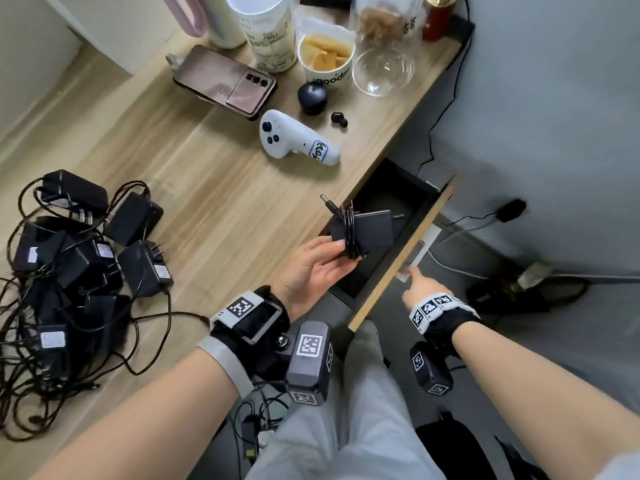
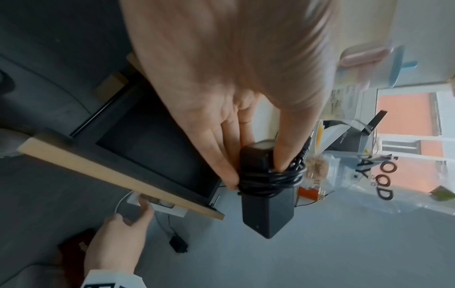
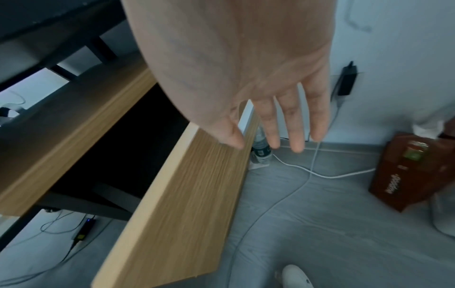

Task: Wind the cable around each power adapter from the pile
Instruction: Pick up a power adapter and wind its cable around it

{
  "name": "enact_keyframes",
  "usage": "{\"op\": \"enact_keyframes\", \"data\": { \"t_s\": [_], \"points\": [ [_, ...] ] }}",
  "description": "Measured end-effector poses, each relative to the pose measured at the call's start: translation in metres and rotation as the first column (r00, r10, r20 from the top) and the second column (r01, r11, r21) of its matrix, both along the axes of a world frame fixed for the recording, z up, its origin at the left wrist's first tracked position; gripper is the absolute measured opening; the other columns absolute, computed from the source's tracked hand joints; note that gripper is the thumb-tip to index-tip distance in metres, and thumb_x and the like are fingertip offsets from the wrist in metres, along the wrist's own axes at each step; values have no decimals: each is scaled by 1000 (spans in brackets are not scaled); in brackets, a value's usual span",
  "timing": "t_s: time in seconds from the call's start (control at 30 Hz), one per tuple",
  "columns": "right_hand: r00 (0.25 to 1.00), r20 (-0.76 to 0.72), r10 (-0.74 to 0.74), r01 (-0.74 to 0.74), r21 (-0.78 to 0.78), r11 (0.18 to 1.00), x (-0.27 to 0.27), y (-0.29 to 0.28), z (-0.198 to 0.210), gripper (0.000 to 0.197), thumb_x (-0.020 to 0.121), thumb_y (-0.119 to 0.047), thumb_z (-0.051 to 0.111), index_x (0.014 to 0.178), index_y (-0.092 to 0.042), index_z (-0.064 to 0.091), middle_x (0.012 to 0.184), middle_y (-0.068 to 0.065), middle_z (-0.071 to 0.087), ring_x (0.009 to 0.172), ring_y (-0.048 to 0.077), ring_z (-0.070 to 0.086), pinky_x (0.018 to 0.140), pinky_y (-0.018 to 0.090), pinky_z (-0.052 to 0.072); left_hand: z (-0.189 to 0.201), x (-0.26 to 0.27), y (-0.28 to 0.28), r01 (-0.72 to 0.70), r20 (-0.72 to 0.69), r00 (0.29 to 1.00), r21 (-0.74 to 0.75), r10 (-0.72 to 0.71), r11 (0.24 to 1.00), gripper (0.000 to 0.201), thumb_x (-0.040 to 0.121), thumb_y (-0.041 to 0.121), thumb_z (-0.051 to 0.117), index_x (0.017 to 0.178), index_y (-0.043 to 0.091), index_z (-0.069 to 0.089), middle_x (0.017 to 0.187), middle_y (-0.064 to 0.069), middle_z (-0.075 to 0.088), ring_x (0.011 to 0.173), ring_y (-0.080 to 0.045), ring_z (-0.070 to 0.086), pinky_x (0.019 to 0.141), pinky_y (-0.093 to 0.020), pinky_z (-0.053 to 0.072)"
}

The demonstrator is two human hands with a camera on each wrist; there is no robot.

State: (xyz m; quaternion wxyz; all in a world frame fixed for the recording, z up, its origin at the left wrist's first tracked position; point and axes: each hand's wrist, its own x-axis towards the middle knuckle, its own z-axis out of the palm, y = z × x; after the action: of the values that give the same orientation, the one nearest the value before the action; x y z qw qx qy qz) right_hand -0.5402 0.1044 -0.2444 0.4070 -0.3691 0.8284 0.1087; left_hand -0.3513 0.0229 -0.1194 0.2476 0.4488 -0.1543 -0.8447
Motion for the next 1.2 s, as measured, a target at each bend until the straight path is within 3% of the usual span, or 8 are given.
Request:
{"op": "enact_keyframes", "data": {
  "t_s": [0.1,0.23,0.33,0.5,0.77,0.87,0.97,1.2],
  "points": [
    [983,-86,-163,130,-303,944,1,14,5,38,92,-11,40,129,-16,39,128,10,49,114,31,49,82,37,43,-8,-11,8,80,34,996,29,-81,996,39,82,5,59,119,-7,53,121,-24,60,111,-32,60,89,-28,54],
    [988,-43,148,-154,-315,937,3,30,-6,35,95,-20,36,123,-28,55,145,-9,32,125,18,36,85,33,45,-28,-18,18,168,130,975,78,-177,983,41,91,8,54,129,-7,49,123,-21,60,106,-23,63,88,-25,53],
    [965,-88,246,-259,-224,939,-4,41,-11,33,95,-21,34,117,-28,59,144,-11,34,122,20,39,83,31,46,-42,-18,22,188,217,952,132,-214,973,34,93,10,53,124,-5,53,120,-19,61,103,-22,62,89,-24,49],
    [945,-209,250,-285,-161,945,-12,50,-7,34,95,-25,34,115,-23,62,133,-8,44,116,20,44,88,32,39,-54,-11,24,158,328,916,237,-232,958,15,96,6,49,103,-1,60,98,-14,65,84,-18,63,57,-15,52],
    [951,-272,150,-133,81,988,-29,43,11,33,91,-25,35,103,-18,65,109,0,64,113,22,48,91,33,36,-67,-7,31,183,376,884,271,-279,945,30,96,6,49,122,-8,52,110,-19,60,88,-18,61,51,-15,50],
    [986,92,-139,151,-141,978,-18,31,9,31,94,-33,43,108,-16,65,105,5,69,99,24,60,79,27,43,-77,-6,33,197,376,881,257,-286,946,20,97,9,48,113,-1,56,108,-18,61,84,-18,60,57,-16,51],
    [677,634,-373,494,-15,869,7,12,10,37,95,-40,47,118,-13,57,98,3,66,75,17,60,62,21,43,-85,-5,35,196,396,874,243,-282,950,9,97,10,49,103,7,55,97,-12,64,81,-17,62,63,-17,50],
    [531,738,-417,539,86,838,13,-11,-11,44,88,-30,62,128,-17,47,92,-1,63,70,9,58,60,19,40,-105,3,29,167,445,864,189,-236,968,17,95,16,53,108,7,61,86,-4,64,63,-4,59,49,-9,45]
  ]
}}
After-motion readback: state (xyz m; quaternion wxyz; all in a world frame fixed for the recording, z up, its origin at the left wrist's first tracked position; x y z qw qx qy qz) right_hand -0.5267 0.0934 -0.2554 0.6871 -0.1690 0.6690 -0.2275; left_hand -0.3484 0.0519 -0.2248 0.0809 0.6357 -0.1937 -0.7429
